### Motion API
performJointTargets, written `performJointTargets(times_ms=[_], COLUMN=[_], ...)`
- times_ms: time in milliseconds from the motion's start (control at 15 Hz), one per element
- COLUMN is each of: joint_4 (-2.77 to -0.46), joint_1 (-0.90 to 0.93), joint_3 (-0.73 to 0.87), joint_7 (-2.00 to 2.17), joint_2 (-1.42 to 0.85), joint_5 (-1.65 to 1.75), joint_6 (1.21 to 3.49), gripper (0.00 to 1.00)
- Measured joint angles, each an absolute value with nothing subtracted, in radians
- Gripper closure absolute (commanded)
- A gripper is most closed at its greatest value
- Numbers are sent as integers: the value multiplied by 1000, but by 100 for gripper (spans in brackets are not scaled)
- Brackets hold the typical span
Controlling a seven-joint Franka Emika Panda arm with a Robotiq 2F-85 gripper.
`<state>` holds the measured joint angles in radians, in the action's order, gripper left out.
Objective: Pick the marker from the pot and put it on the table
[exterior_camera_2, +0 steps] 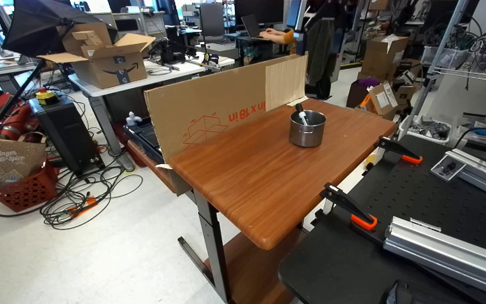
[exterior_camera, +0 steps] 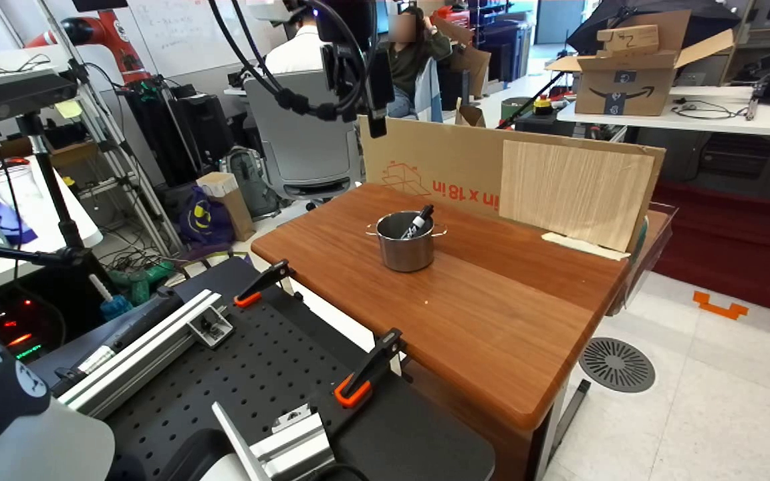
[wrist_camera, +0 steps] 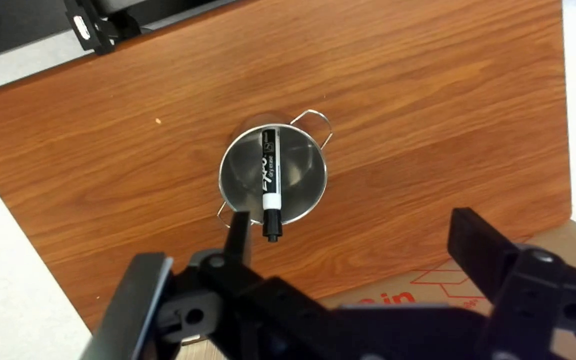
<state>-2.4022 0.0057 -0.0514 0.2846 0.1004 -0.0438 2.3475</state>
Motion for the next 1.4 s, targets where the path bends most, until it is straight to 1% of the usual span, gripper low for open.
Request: performJointTargets(times_ms=[267,600,1400], joint_4=[-2339,-2242,-2110], joint_1=[6,7,22], joint_3=[-47,-18,32], joint_7=[313,338,359], joint_2=[-33,-175,-381], joint_5=[-37,-13,19], joint_6=[2398,2399,2398], gripper=[0,0,0])
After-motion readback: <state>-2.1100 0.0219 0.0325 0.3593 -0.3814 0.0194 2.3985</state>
